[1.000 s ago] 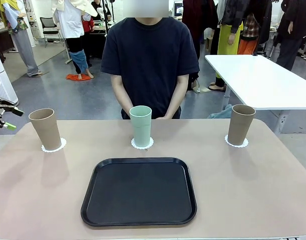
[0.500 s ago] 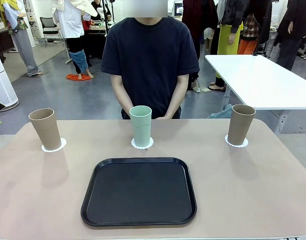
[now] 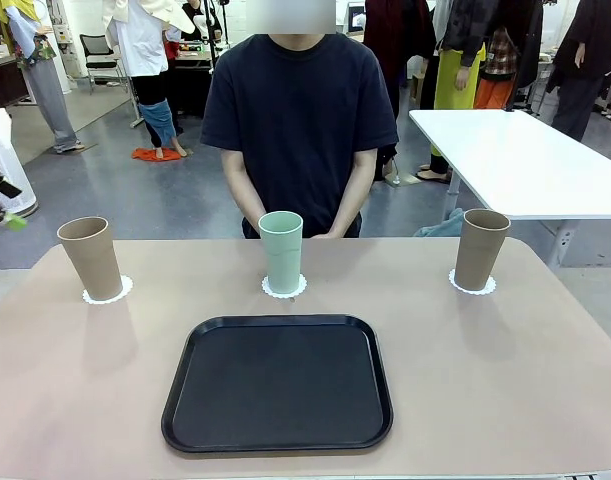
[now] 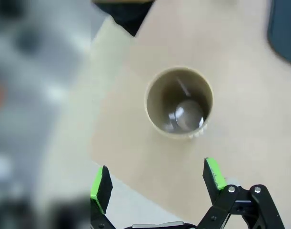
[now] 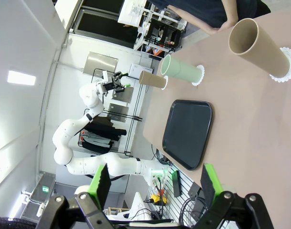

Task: Place coasters on the table and set cups on them.
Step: Take one Reusable plastic cup from the Flat Tray and place it on a coaster set by the human.

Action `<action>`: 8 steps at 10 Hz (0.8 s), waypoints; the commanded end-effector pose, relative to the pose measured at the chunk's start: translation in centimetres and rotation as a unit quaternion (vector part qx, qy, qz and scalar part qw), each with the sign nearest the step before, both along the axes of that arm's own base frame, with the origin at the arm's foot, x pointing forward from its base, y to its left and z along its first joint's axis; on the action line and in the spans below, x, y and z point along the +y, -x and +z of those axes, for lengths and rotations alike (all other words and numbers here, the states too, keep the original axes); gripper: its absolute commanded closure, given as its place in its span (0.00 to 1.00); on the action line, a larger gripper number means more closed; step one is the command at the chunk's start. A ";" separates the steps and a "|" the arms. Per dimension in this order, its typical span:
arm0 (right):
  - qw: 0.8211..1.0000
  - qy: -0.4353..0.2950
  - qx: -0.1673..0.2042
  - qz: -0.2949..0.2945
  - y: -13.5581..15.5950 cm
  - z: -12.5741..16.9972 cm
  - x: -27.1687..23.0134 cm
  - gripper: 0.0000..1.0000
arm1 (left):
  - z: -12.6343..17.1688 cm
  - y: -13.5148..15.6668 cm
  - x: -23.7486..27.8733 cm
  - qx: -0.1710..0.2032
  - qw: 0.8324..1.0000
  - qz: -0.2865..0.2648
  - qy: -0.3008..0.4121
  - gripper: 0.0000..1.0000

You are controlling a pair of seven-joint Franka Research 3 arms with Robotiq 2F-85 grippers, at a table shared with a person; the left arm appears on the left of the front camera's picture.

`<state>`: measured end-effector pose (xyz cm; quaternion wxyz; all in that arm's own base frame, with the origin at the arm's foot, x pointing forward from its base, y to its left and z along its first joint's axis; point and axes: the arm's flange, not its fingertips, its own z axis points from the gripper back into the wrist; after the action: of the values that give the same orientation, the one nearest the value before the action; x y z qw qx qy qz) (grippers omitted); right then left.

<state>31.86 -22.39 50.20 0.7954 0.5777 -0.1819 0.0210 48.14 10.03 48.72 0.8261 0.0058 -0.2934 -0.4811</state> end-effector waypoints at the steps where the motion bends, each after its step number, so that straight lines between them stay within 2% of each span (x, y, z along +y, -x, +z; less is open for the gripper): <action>1: 1.000 -0.005 -0.007 0.002 0.0 0.1 -0.1 0.00 | -2.0 0.0 -3.2 -0.019 0.993 0.114 0.019 0.00; 2: 1.000 -0.005 -0.007 0.002 0.0 0.1 -0.1 0.00 | -1.6 -0.3 -4.1 -0.018 0.989 0.136 0.054 0.00; 3: 1.000 -0.005 -0.007 0.002 0.0 0.1 -0.1 0.00 | -1.5 0.0 -4.7 0.007 0.987 0.147 0.061 0.00; 4: 1.000 -0.005 -0.007 0.002 0.0 0.1 -0.1 0.00 | -1.4 0.9 -5.1 0.012 0.987 0.155 0.046 0.00; 6: 1.000 -0.005 -0.007 0.002 0.0 0.1 -0.1 0.00 | 0.1 1.8 -5.1 0.004 0.986 0.155 0.056 0.00; 7: 1.000 -0.005 -0.007 0.002 0.0 0.1 -0.1 0.00 | 0.5 2.4 -5.0 0.020 0.987 0.155 0.046 0.00; 8: 1.000 -0.005 -0.007 0.002 0.0 0.1 -0.1 0.00 | 0.4 3.6 -4.6 0.051 0.989 0.136 0.027 0.00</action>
<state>31.86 -22.39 50.20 0.7954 0.5777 -0.1820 0.0211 46.20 5.41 48.78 0.8927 0.0048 -0.2923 -0.3431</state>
